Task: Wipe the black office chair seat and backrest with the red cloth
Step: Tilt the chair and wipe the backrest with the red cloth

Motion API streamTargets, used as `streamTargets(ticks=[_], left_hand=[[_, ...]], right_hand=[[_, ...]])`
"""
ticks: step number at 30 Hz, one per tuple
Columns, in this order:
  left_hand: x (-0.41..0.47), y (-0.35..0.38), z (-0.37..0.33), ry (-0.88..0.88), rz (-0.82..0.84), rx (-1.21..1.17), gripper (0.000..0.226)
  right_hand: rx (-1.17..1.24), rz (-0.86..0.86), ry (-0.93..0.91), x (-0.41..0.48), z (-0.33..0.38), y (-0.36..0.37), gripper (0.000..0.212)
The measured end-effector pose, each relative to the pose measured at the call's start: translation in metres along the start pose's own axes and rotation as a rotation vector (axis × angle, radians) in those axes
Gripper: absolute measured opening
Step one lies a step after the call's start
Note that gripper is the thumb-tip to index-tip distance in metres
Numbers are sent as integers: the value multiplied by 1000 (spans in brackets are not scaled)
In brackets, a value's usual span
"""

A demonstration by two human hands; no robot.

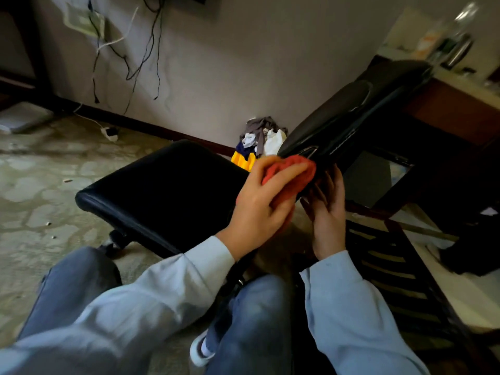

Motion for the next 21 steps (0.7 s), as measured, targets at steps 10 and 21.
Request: streamTargets(ticks=[10,21], left_hand=[[56,32,-47,248,71,158,39],[-13,15,8,47,219,140,39]], right_hand=[[-1,26,-165,6,57,-3,64],[-65,70,-197,6,59,-1,66]])
Point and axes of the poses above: each hand's wrist, its own x-axis towards the middle knuckle, its own y-axis out of the palm, z = x × y, the point moved 10 cm from there along x, towards the middle knuckle, and after that the axes turned 1 degree about -y, right-handed, at the moved point
